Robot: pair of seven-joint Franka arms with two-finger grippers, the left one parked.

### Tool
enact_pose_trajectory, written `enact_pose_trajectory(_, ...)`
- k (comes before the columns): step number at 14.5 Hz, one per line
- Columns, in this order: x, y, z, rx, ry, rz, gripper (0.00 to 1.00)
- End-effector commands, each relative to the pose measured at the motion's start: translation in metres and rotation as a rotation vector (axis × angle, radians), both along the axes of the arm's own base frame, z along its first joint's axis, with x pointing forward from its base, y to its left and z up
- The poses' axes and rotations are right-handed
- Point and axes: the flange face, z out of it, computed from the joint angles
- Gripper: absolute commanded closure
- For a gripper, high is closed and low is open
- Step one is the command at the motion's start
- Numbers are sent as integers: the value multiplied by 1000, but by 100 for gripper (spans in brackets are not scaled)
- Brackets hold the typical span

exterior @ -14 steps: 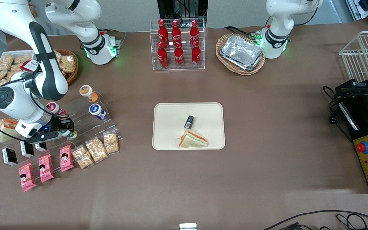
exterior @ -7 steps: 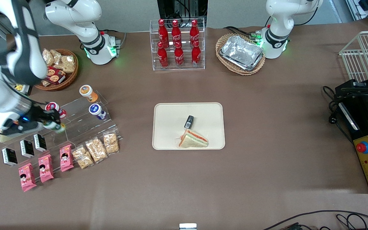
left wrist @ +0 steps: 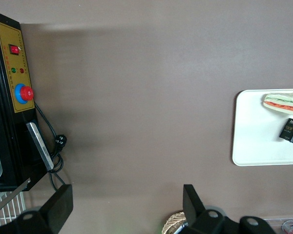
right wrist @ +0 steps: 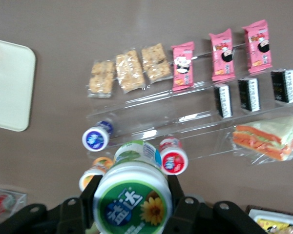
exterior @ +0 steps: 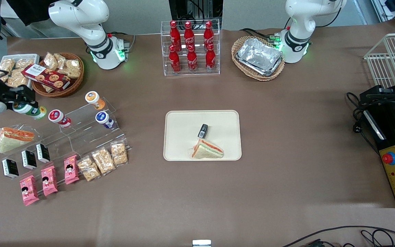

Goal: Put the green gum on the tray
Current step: 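Carry the gum bottle over the cream tray with the right gripper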

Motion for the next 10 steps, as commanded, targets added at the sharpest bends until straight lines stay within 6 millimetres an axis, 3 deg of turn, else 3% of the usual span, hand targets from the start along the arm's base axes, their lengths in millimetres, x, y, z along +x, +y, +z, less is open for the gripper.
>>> enact_pose_trajectory(1, -10, 96, 25, -19, 18, -64, 75)
enact_pose_trajectory(6, -59, 284, 20, -12, 7, -177, 78)
enact_pose_trajectory(8, -70, 344, -7, -2, 11, -207, 79)
enact_pose_trajectory(10, -75, 386, -59, 9, 15, -209, 79)
